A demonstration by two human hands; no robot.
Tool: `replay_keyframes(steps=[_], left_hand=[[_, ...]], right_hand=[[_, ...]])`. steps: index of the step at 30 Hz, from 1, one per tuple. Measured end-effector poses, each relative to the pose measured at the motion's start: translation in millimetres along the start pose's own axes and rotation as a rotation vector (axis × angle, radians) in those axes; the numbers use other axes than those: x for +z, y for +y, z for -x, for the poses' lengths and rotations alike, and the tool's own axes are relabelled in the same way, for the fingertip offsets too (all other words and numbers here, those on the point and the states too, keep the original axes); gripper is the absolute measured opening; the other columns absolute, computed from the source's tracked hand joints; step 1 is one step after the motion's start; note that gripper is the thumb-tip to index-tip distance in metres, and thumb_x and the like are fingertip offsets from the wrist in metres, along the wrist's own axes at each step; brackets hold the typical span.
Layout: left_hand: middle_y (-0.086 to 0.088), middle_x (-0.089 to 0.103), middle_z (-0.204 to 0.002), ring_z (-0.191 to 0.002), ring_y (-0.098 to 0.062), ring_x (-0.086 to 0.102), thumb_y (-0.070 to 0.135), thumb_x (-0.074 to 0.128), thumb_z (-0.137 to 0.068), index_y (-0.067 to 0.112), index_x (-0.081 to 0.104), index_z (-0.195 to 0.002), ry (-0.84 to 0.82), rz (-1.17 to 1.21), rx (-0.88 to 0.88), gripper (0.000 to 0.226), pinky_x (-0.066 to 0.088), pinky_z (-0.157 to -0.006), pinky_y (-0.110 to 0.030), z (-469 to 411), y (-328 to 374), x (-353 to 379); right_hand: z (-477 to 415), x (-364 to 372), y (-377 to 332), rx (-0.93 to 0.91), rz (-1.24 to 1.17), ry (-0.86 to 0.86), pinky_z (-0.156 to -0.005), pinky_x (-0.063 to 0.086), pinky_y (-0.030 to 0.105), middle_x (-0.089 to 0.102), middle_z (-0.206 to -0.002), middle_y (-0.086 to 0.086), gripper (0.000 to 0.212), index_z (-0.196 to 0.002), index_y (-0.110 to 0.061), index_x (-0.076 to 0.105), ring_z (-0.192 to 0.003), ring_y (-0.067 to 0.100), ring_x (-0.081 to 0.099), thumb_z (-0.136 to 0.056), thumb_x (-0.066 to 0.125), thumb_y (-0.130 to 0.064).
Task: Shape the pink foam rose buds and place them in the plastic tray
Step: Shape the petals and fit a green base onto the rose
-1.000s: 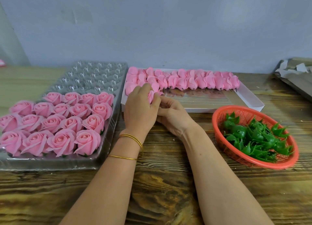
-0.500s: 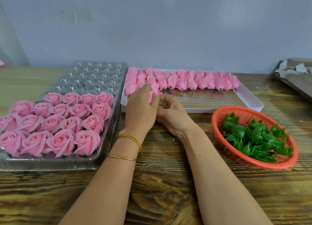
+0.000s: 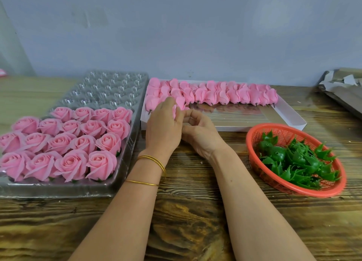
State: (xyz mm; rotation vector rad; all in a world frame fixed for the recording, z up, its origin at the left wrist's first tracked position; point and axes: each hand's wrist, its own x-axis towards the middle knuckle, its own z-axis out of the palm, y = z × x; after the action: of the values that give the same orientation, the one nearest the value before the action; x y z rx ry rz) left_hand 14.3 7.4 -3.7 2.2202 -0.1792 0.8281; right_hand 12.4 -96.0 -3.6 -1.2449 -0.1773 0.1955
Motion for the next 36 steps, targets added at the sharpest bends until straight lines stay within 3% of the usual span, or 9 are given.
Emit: replay_keyframes(steps=[9,18,22,30,32,36], left_hand=[[0.005,0.04,-0.071,-0.069,-0.018,0.041,0.012,0.045,-0.096,0.015,0.041,-0.081,0.042,0.067,-0.031,0.015,0.018,-0.056,-0.028,-1.8,-2.3,2.7],[0.01,0.04,-0.067,-0.065,-0.019,0.046,0.019,0.043,-0.098,0.013,0.046,-0.085,0.022,0.009,-0.028,0.014,0.032,-0.056,-0.032,-2.0,-3.0,-0.6],[0.009,0.04,-0.067,-0.064,-0.014,0.042,0.017,0.043,-0.098,0.009,0.047,-0.086,0.011,0.057,-0.023,0.015,0.028,-0.054,-0.031,-2.7,-3.1,-0.9],[0.008,0.04,-0.064,-0.057,-0.004,0.038,0.012,0.046,-0.098,0.008,0.048,-0.085,0.03,0.201,-0.082,0.014,0.029,-0.05,-0.016,-2.6,-0.2,-1.1],[0.006,0.039,-0.063,-0.056,-0.008,0.037,0.012,0.045,-0.098,0.008,0.046,-0.082,0.04,0.24,-0.12,0.016,0.028,-0.05,-0.018,-2.9,-0.8,-1.7],[-0.007,0.047,-0.068,-0.064,-0.02,0.043,0.011,0.045,-0.098,0.002,0.049,-0.083,0.031,0.275,-0.157,0.017,0.036,-0.058,-0.035,-3.2,-0.3,-2.5]], right_hand=[[-1.2,-0.6,-2.9,0.056,-0.185,-0.017,-0.076,0.056,0.031,0.066,-0.073,0.008,0.025,-0.089,-0.001,0.061,-0.073,0.018,0.065,-0.09,0.044,0.018],[0.5,2.3,-2.6,0.054,-0.219,0.02,-0.076,0.058,0.03,0.066,-0.08,0.012,0.018,-0.089,0.0,0.062,-0.072,0.017,0.067,-0.092,0.05,0.013],[0.8,2.7,-3.6,0.059,-0.22,0.036,-0.078,0.056,0.03,0.064,-0.081,0.014,0.018,-0.089,0.0,0.061,-0.073,0.018,0.065,-0.092,0.05,0.013],[0.4,-0.1,-7.2,0.117,-0.222,0.036,-0.082,0.054,0.029,0.063,-0.088,0.017,0.017,-0.097,0.004,0.061,-0.077,0.02,0.063,-0.092,0.048,0.013],[-0.3,-1.7,-7.7,0.138,-0.206,0.05,-0.08,0.056,0.028,0.064,-0.089,0.018,0.024,-0.102,0.006,0.061,-0.075,0.02,0.065,-0.09,0.043,0.018],[0.0,-2.2,-6.5,0.138,-0.106,0.083,-0.068,0.059,0.022,0.069,-0.071,0.008,0.023,-0.087,-0.001,0.064,-0.062,0.013,0.067,-0.089,0.049,0.017]])
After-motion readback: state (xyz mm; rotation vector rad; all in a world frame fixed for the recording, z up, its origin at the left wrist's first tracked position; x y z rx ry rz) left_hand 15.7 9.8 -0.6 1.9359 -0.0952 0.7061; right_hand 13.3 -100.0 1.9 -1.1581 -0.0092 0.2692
